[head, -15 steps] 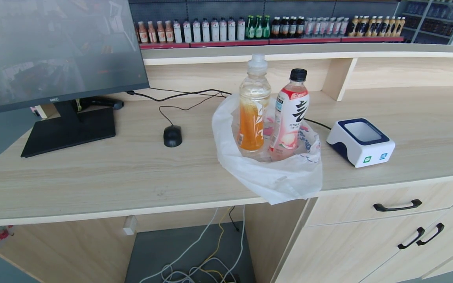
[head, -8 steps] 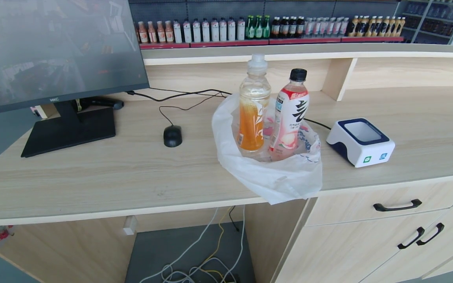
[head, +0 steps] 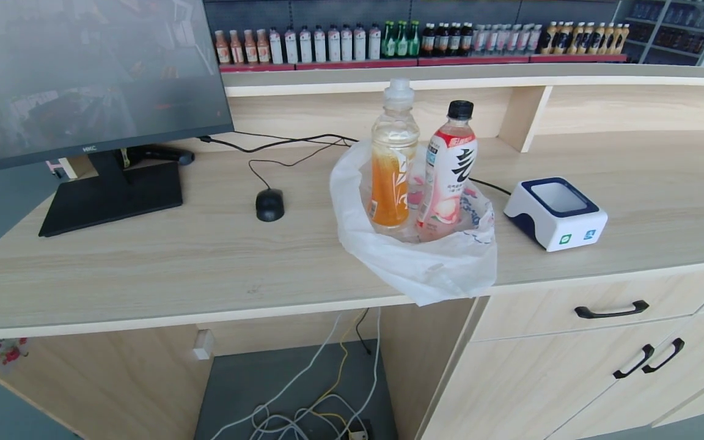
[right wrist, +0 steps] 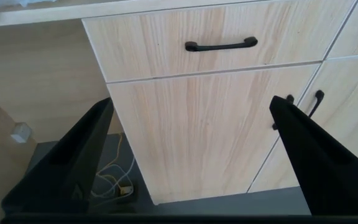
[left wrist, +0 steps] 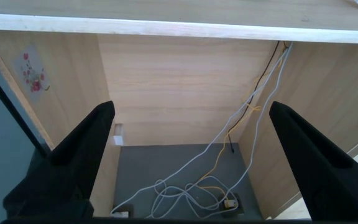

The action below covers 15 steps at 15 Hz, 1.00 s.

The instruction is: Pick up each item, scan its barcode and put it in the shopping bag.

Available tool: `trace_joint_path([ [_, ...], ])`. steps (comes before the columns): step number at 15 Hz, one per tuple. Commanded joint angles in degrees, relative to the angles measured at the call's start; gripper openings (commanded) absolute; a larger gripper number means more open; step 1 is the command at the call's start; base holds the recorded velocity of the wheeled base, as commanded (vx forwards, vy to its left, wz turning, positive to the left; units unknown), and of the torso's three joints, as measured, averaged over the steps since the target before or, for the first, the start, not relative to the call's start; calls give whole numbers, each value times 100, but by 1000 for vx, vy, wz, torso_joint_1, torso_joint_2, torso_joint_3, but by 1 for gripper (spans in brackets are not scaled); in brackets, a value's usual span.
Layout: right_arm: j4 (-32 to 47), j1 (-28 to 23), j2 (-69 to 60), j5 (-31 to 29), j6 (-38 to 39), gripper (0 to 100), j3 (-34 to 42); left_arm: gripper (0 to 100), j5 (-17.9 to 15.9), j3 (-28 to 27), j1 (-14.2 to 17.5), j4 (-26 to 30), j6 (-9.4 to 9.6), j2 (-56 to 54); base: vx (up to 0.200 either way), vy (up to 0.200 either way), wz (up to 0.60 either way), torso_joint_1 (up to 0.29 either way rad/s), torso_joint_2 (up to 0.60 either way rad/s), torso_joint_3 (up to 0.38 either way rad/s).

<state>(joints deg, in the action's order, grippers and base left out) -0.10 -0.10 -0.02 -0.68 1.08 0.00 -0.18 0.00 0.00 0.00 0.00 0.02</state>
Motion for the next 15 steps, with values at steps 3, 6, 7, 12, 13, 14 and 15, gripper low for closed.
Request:
trace_joint_path([
  [3,1,1,2,-2,-38,100,0,100,1,0,0,0,0,-2,0,0,0,0,0,0],
  [6,1,1,2,-2,-38,100,0,100,1,0,0,0,0,-2,0,-133,0,6,10,0],
  [7,1,1,2,-2,-38,100,0,100,1,0,0,0,9,-2,0,-200,0,12,12,2],
  [12,1,1,2,-2,-38,100,0,100,1,0,0,0,-9,-2,0,-200,0,6,1,2],
  [13,1,1,2,-2,-38,100,0,100,1,0,0,0,-9,-2,0,-200,0,7,2,-2],
  [14,1,1,2,-2,-29,100,0,100,1,-9,0,0,-9,-2,0,-200,0,-2,2,-2],
  [15,1,1,2,-2,-38,100,0,100,1,0,0,0,-9,-2,0,-200,0,2,7,-2],
])
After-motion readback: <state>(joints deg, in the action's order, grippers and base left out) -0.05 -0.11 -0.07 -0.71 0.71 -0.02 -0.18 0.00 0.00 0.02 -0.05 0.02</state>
